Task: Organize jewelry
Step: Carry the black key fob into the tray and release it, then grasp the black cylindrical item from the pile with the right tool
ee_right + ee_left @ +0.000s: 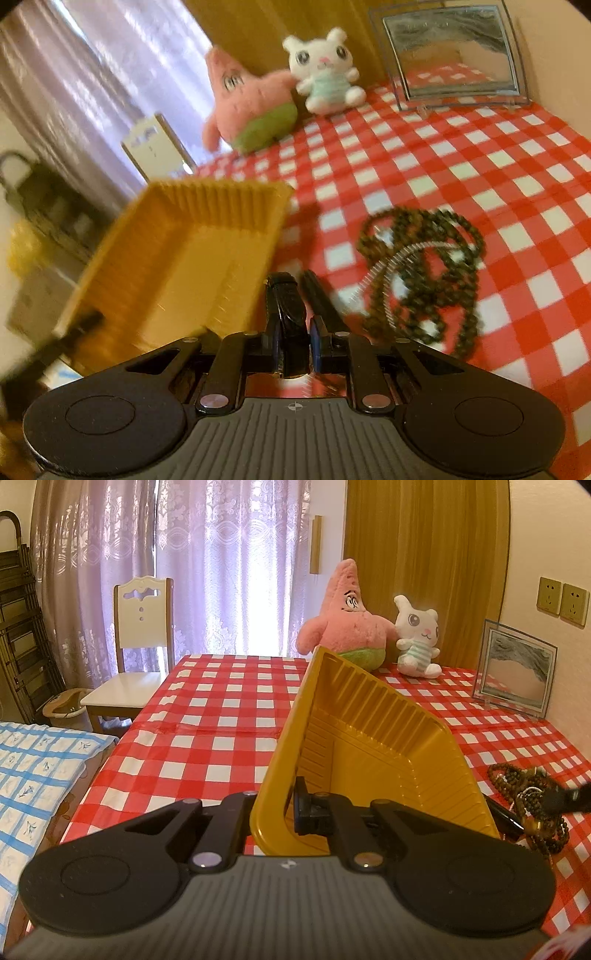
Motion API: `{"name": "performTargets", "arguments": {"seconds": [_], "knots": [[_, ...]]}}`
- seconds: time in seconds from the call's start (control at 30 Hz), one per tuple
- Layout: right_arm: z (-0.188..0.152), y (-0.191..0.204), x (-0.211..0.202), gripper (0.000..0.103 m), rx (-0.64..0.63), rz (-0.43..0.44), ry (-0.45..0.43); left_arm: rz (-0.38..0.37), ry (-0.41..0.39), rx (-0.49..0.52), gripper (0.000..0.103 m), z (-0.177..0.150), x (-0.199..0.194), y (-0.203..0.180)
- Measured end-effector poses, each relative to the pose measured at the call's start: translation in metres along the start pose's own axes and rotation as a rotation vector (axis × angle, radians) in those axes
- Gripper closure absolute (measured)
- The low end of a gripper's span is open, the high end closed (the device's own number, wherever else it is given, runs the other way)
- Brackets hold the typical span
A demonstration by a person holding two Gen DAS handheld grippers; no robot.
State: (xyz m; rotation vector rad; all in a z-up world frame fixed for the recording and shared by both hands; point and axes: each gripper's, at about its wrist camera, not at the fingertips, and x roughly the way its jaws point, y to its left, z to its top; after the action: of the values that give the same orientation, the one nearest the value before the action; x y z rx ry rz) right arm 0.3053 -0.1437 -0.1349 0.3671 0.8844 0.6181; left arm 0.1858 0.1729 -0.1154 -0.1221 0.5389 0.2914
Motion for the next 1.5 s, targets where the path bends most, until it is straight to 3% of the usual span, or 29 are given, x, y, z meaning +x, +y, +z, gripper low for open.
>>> {"name": "performTargets", "arguments": {"seconds": [0.13, 0.27, 0.4, 0.53, 0.7, 0.73, 0.83, 0.9, 1.27, 1.5], "knots": [[0.011, 0.013, 0.006, 0.087, 0.046, 0.095, -0.012, -0.005, 0.001, 0.000, 0.097, 0.000, 0.001, 0.000], [0.017, 0.025, 0.031, 0.087, 0.069, 0.133, 0.009, -0.008, 0.004, 0.002, 0.097, 0.000, 0.002, 0.001], [0.016, 0.031, 0.059, 0.087, 0.084, 0.130, 0.049, -0.009, 0.008, 0.007, 0.097, 0.000, 0.002, 0.001], [0.011, 0.034, 0.079, 0.087, 0.053, 0.071, 0.074, -0.008, 0.010, 0.008, 0.097, 0.000, 0.002, 0.002], [0.005, 0.039, 0.079, 0.085, 0.001, 0.054, 0.046, -0.011, 0.010, 0.008, 0.097, 0.000, 0.001, 0.003], [0.005, 0.039, 0.076, 0.080, -0.007, 0.058, 0.031, -0.011, 0.011, 0.008, 0.097, 0.000, 0.002, 0.003], [0.009, 0.039, 0.063, 0.054, -0.016, 0.067, -0.019, -0.009, 0.010, 0.010, 0.097, 0.001, 0.002, 0.002], [0.010, 0.036, 0.050, 0.053, -0.027, 0.059, -0.040, -0.010, 0.010, 0.007, 0.097, 0.001, 0.002, 0.002], [-0.030, -0.011, -0.009, 0.053, -0.093, -0.215, 0.043, -0.003, 0.008, -0.002, 0.097, 0.001, 0.002, 0.003], [-0.043, -0.029, -0.035, 0.053, -0.139, -0.291, 0.056, 0.000, 0.007, -0.001, 0.097, 0.001, 0.003, 0.003]]}}
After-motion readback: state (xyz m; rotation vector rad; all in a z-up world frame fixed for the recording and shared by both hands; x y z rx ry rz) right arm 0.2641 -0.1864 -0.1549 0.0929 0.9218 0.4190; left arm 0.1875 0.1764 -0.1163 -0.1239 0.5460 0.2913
